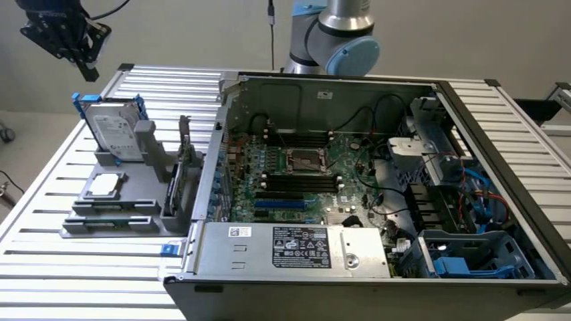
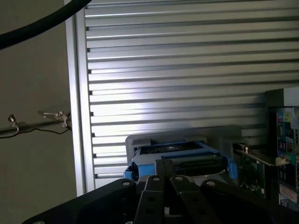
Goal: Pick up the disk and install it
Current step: 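Pick up the disk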
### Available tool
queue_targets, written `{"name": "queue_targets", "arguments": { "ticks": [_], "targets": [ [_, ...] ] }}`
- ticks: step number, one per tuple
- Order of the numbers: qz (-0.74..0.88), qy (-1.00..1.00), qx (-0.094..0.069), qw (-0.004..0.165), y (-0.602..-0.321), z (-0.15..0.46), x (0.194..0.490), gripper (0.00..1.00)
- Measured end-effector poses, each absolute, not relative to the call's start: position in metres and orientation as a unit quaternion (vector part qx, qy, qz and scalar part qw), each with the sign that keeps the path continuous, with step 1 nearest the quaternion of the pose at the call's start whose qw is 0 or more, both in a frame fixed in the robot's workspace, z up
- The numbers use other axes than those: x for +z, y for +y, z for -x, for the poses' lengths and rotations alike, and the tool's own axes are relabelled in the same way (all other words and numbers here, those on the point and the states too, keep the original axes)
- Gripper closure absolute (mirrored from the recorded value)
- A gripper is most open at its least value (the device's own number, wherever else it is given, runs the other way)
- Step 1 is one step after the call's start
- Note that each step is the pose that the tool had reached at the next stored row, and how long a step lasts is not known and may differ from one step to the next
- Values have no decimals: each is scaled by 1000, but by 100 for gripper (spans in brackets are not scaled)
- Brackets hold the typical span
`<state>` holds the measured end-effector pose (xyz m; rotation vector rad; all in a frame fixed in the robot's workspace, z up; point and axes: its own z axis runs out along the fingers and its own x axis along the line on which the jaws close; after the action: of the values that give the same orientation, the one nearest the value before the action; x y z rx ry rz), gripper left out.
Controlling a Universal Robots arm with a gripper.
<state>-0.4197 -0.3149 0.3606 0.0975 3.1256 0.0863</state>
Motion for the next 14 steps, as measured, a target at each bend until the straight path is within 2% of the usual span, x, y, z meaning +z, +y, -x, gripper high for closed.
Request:
{"name": "queue_targets", "arguments": {
  "ticks": [14],
  "targets": [
    [-26,999,28,6,-315,421,360,89]
  ]
}}
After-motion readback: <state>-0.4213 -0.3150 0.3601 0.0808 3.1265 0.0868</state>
